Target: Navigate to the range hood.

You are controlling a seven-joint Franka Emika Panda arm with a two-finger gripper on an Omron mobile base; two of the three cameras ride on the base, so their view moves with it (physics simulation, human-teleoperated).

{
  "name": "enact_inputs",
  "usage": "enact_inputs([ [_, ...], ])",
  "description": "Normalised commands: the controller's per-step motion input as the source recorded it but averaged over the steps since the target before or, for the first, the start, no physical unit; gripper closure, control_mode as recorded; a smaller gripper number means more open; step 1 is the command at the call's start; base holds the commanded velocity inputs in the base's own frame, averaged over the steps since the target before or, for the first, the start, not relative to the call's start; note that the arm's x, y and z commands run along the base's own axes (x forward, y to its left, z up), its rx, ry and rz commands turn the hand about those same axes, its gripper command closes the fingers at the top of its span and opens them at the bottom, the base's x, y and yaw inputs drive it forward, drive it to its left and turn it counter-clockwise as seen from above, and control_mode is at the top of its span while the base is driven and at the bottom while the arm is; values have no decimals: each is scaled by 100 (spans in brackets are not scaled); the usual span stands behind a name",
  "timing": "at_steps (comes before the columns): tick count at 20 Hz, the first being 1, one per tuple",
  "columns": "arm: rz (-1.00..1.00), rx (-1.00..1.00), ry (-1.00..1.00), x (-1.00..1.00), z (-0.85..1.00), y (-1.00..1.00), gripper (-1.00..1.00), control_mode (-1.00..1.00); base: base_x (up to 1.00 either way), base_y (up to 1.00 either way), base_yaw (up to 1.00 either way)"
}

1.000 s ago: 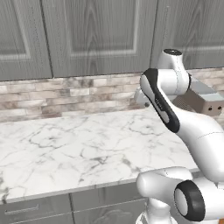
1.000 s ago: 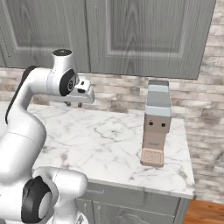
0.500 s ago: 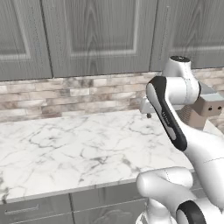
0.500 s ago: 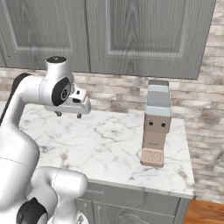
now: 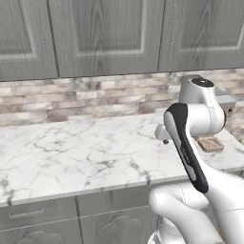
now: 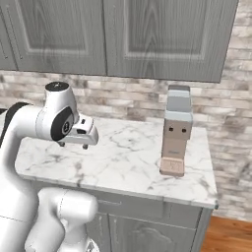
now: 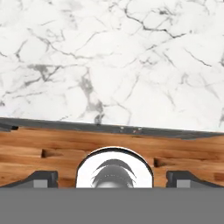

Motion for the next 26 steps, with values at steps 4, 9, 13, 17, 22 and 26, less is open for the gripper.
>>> enact_inputs([
  [4,0,0,0,0,0,0,-100,100,-62,39,7],
  [9,0,0,0,0,0,0,-100,100,-48,85,7],
  [13,0,0,0,0,0,0,-100,100,-36,100,4],
  [17,0,0,0,0,0,0,-100,100,-15,100,1],
  [22,0,0,0,0,0,0,-100,100,0,100,0],
  [26,0,0,0,0,0,0,-100,100,3,100,0],
])
